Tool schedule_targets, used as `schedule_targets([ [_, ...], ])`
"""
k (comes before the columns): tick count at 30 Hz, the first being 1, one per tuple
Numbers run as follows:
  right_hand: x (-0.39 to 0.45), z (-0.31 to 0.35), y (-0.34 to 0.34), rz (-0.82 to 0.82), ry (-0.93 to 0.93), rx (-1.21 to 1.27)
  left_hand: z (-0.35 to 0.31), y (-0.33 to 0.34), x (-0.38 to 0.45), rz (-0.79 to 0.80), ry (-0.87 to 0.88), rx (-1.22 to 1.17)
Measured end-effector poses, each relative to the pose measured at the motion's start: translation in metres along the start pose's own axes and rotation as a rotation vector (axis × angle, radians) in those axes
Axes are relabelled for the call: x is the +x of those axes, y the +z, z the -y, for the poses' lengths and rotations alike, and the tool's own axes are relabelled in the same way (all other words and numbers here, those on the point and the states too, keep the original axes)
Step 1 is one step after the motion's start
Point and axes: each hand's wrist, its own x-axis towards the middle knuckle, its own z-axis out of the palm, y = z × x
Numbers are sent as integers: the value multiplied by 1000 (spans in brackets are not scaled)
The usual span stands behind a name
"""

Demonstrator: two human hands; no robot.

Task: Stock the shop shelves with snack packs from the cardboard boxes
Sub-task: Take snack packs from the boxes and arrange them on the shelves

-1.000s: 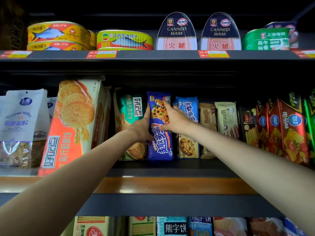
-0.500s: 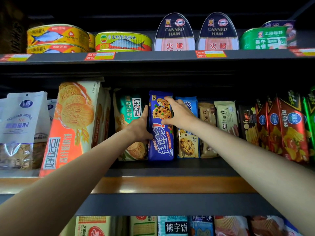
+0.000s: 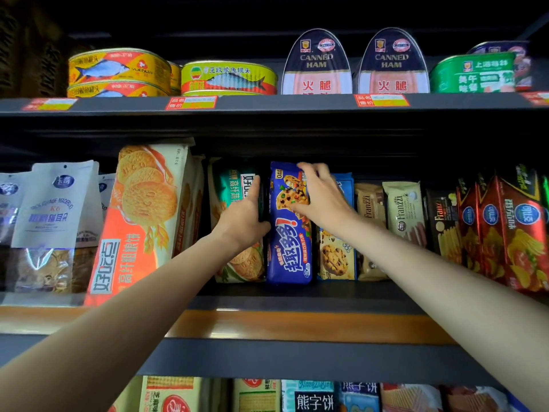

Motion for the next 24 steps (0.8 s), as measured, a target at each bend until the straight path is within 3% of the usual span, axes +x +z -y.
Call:
schedule_targets([
  [4, -4, 26, 12, 33, -274, -374, 17, 2, -5, -22, -139, 26],
  [7, 5, 38, 26, 121, -343, -617, 30, 1, -5, -8, -254, -12],
  [15, 16, 46, 45, 113, -302, -794, 23, -3, 4, -53, -297, -166],
  [24, 19, 33, 49, 139, -389, -714, 24, 0, 10, -107, -215, -152],
])
